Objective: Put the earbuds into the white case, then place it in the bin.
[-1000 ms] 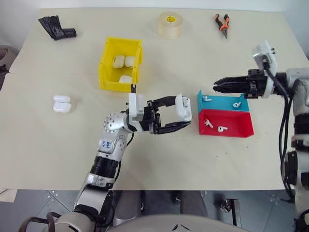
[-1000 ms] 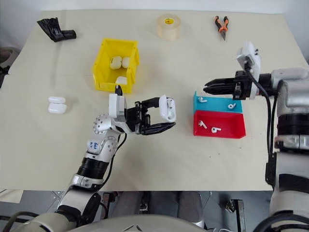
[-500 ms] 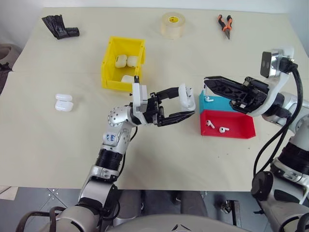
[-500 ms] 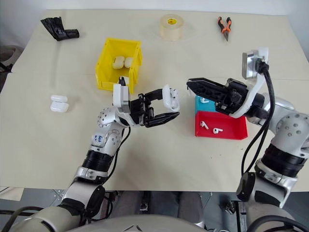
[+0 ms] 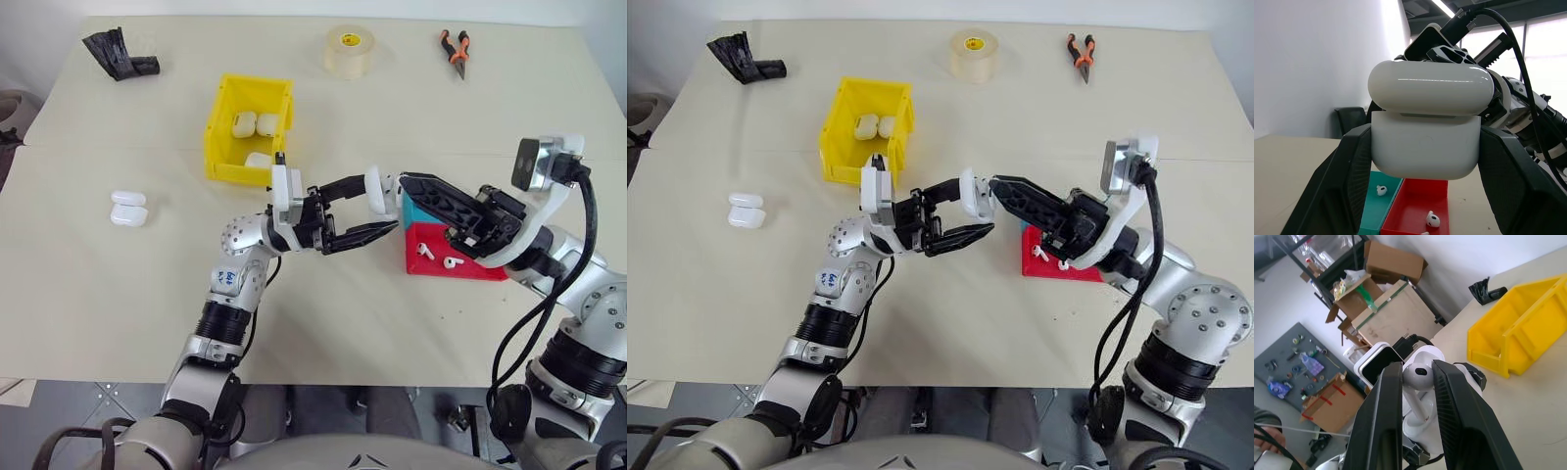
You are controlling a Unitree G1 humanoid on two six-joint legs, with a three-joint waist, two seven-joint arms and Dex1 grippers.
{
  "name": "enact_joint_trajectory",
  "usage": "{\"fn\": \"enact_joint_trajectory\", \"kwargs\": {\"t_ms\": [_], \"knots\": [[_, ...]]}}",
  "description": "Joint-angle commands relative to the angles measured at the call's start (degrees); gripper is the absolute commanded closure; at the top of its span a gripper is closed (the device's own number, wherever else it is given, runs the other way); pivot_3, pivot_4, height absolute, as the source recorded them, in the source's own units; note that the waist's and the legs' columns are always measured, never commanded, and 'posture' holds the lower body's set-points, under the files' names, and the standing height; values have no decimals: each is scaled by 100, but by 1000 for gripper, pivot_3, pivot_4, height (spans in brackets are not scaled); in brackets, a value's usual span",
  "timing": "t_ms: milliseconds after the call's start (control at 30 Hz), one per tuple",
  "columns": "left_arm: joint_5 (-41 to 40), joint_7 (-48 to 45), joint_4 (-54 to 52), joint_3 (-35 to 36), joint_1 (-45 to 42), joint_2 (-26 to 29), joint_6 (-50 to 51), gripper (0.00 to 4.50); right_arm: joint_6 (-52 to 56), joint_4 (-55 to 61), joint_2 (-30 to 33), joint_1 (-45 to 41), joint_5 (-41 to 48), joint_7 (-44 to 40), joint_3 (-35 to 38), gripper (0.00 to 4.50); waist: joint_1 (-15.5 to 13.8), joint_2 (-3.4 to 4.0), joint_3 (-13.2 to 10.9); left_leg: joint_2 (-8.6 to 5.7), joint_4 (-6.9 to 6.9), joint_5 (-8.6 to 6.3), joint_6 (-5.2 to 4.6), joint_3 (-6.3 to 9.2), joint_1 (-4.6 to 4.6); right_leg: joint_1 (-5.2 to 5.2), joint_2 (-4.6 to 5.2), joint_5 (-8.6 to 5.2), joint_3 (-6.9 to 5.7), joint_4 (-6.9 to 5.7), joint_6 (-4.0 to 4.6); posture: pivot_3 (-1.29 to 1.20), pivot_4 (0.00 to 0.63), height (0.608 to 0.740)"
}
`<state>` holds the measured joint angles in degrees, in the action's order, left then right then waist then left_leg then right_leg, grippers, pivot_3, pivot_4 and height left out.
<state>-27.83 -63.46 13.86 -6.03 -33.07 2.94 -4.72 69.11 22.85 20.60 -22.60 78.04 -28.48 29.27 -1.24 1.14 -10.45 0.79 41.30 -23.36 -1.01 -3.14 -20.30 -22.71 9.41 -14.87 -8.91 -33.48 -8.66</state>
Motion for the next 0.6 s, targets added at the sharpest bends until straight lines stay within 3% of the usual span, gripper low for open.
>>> {"fn": "enact_joint_trajectory", "kwargs": {"t_ms": [33,367,600], "knots": [[-21,-23,-173,-44,-116,-54,22,1690,-367,279,146,135,370,164,-114,3653,-4,0,0,0,0,0,0,0,0,0,0,0,0,0,0,0,150,740],[-10,18,-195,-52,-103,-86,30,1690,-942,506,325,713,560,293,-685,3653,-8,0,0,0,0,0,0,-1,0,0,0,0,1,1,0,0,150,740],[-77,27,-243,-5,-95,-117,54,1690,-1413,541,540,1030,134,137,-1020,3653,-11,0,0,0,-1,0,0,-2,0,0,0,0,1,2,0,0,150,740]]}}
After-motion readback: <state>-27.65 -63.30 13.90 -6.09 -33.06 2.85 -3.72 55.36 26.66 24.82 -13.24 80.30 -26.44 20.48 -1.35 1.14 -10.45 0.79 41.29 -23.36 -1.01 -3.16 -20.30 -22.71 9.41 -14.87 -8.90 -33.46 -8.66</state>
